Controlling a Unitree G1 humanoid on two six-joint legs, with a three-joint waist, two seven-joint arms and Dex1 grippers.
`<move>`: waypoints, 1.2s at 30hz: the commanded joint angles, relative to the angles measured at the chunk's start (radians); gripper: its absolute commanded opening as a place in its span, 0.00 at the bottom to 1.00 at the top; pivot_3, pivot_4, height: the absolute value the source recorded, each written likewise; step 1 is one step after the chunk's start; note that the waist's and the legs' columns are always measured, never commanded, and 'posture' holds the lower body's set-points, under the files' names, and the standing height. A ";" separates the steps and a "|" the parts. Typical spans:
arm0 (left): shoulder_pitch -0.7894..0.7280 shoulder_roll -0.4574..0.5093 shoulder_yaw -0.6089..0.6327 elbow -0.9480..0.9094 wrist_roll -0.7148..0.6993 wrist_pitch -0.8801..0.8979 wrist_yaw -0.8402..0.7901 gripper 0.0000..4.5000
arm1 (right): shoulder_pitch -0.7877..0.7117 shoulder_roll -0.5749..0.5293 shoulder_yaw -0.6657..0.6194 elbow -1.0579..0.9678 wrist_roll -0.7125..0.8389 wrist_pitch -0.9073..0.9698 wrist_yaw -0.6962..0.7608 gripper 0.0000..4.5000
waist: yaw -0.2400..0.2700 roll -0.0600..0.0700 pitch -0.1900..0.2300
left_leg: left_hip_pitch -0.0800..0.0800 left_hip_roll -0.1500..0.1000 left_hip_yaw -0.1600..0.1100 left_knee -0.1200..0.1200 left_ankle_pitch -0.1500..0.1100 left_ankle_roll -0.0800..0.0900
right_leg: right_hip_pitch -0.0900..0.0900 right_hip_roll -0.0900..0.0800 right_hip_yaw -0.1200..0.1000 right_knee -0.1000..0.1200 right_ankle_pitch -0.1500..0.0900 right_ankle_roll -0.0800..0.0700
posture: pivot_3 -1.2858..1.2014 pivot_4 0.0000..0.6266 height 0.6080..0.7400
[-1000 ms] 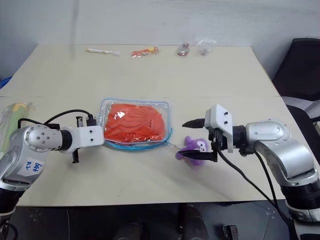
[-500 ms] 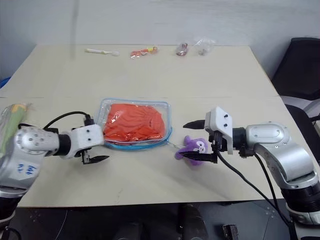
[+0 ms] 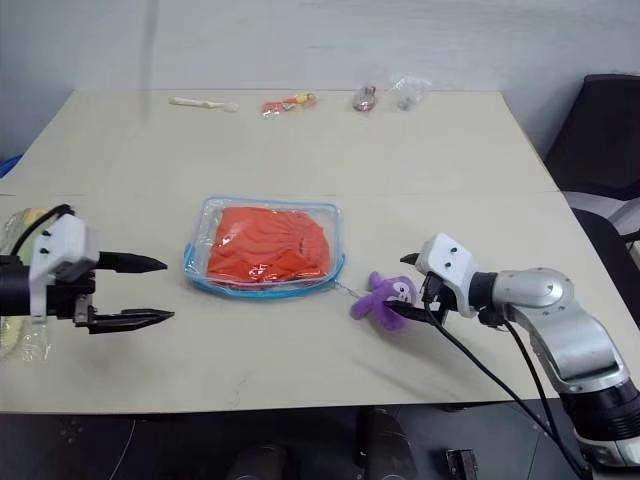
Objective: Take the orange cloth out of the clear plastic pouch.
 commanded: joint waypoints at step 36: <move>-0.242 0.009 -0.203 -0.074 -0.193 -0.015 0.130 0.94 | 0.003 0.142 0.043 -0.198 0.299 0.556 -0.116 0.00 | -0.001 0.000 0.000 | 0.000 0.000 0.000 0.000 0.000 0.000 | 0.000 0.001 0.000 0.000 0.000 0.000 | 0.52 0.24 1.00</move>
